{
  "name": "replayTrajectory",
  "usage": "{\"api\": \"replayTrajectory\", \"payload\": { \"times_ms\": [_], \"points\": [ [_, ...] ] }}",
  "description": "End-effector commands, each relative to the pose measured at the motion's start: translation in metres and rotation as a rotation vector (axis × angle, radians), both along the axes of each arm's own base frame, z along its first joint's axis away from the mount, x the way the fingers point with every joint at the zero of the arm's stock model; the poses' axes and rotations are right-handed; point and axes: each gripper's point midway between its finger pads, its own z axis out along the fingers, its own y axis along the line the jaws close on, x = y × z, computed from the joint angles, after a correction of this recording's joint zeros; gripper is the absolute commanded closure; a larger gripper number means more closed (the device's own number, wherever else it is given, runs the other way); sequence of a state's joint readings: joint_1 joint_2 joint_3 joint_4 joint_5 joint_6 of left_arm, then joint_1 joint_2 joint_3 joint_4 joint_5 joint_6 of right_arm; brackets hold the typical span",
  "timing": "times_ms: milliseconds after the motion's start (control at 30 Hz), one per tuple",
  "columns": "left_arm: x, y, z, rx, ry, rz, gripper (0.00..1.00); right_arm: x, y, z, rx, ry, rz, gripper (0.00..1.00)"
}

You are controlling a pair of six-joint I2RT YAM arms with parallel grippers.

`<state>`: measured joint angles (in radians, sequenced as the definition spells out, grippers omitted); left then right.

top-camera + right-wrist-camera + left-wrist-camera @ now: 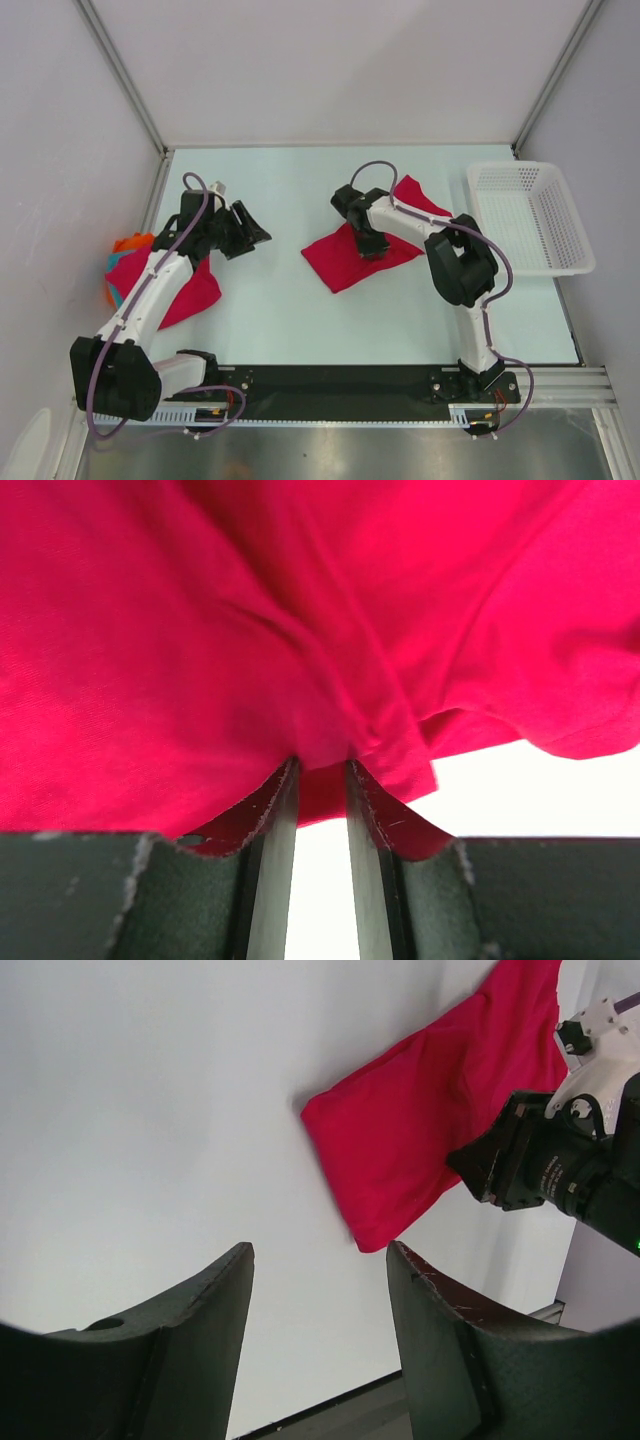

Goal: Fold and stack the t-shirts

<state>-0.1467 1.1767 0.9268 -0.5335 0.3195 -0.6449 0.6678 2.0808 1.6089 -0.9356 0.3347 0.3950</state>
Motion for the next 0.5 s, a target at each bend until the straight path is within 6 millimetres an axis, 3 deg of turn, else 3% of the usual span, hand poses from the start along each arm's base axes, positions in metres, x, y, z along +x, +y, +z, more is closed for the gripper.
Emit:
{"api": "replayTrajectory", "payload": {
  "times_ms": [0,267,367,467],
  "points": [
    [0.004,0.000,0.002,-0.003,-0.033,-0.021,0.39,0.015,0.000,0.031,0.051,-0.095,-0.018,0.70],
    [0.004,0.001,-0.001,0.003,-0.027,-0.018,0.39,0.031,0.034,0.070,0.092,-0.163,0.030,0.70],
    [0.004,0.001,-0.001,0.001,-0.024,-0.022,0.39,0.035,0.046,0.076,0.112,-0.174,0.051,0.70],
    [0.005,0.001,-0.002,0.005,-0.025,-0.024,0.39,0.038,0.052,0.069,0.110,-0.157,0.061,0.69]
  ]
}}
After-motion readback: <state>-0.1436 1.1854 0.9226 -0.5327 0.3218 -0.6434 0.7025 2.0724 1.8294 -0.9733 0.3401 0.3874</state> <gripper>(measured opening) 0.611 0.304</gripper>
